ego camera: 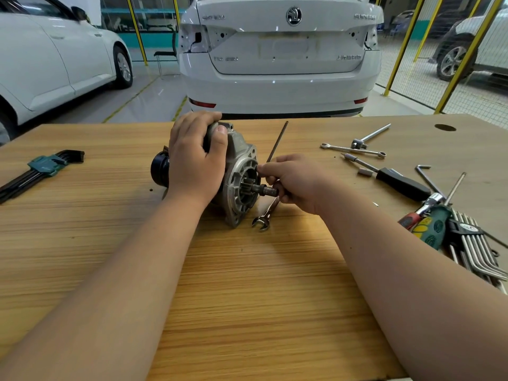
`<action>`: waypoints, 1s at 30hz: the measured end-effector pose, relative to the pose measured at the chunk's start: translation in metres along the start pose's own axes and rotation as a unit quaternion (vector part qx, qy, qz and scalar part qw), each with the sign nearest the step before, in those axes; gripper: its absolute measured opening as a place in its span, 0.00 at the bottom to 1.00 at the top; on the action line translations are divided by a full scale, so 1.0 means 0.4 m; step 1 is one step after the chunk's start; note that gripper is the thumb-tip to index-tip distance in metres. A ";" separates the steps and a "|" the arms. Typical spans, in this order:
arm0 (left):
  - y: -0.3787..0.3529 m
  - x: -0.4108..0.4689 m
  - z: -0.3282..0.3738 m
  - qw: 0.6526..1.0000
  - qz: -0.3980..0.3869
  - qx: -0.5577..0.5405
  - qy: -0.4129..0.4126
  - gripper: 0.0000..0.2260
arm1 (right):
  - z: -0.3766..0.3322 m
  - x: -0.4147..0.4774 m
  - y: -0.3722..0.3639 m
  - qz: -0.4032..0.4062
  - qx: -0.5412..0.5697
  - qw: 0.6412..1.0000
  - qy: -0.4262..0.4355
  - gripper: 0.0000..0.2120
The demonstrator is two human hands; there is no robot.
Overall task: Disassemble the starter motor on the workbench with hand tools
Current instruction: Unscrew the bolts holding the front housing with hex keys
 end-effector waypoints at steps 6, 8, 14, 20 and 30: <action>0.001 0.002 0.000 1.000 0.006 0.000 -0.005 0.15 | -0.029 0.008 0.008 -0.018 -0.109 0.993 0.047 0.09; 0.000 0.001 -0.001 1.000 0.006 -0.001 -0.005 0.15 | -0.051 0.010 0.010 -0.016 -0.160 0.983 0.083 0.11; -0.001 0.001 -0.003 1.000 0.005 -0.006 -0.001 0.16 | -0.158 -0.016 -0.016 -0.013 -0.461 0.849 0.258 0.08; 0.001 0.002 -0.003 1.000 0.004 -0.006 -0.004 0.16 | -0.187 -0.037 -0.022 -0.001 -0.474 0.823 0.313 0.07; -0.001 0.000 -0.001 1.000 -0.007 -0.006 0.007 0.16 | -0.180 -0.055 -0.016 -0.005 -0.418 0.845 0.333 0.11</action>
Point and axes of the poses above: each hand's wrist, its own x-axis towards the middle knuckle, its own y-axis out of the back of the hand, z = x × y, the point moved 9 cm from there along x, towards the middle knuckle, and after that the axes turned 13 degrees about y, right-handed, at the moved point
